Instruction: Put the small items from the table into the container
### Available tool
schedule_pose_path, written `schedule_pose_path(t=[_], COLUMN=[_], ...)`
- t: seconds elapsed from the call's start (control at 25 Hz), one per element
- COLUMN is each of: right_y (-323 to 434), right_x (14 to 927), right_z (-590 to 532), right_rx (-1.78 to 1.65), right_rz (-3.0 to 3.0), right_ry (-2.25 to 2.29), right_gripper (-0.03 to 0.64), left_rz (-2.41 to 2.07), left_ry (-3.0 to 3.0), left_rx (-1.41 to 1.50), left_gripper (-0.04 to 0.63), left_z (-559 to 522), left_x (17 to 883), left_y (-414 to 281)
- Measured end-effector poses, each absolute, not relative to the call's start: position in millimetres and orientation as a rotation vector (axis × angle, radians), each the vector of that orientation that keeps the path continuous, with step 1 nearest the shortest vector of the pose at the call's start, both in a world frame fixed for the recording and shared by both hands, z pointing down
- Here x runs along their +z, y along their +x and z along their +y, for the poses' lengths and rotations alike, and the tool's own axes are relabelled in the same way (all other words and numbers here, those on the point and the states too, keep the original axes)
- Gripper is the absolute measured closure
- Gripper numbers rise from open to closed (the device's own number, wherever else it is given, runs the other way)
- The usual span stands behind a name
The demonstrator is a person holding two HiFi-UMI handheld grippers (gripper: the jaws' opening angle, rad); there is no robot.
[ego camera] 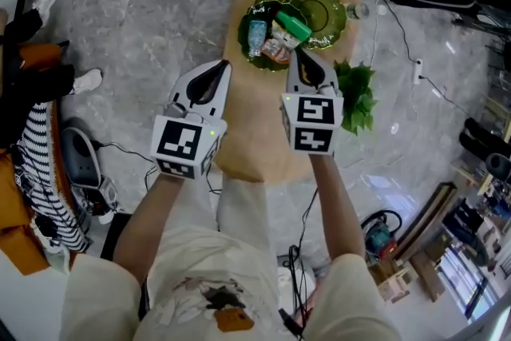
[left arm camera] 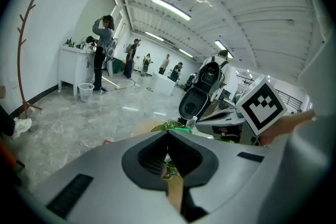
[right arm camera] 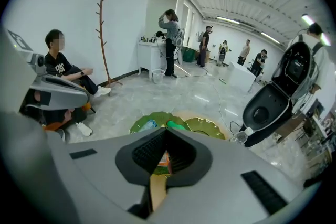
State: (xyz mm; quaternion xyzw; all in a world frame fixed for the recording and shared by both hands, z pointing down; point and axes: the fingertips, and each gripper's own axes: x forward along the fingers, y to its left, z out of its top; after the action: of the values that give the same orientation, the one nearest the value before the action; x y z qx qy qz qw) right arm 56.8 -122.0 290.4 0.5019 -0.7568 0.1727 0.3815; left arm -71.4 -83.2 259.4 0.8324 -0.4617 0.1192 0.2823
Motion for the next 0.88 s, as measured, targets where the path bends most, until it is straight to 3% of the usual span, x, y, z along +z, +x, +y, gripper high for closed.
schedule_pose_path(t=[0.88], right_y=[22], right_x=[175], right_z=[-38], right_rx=[0.833], right_rz=[-2.225], right_ry=[1.407], right_gripper=[0.611], left_rz=[-1.190], left_ry=[2.213], left_rx=[0.334], left_gripper=[0.586], left_z=[-20], left_x=[147], left_y=[-70])
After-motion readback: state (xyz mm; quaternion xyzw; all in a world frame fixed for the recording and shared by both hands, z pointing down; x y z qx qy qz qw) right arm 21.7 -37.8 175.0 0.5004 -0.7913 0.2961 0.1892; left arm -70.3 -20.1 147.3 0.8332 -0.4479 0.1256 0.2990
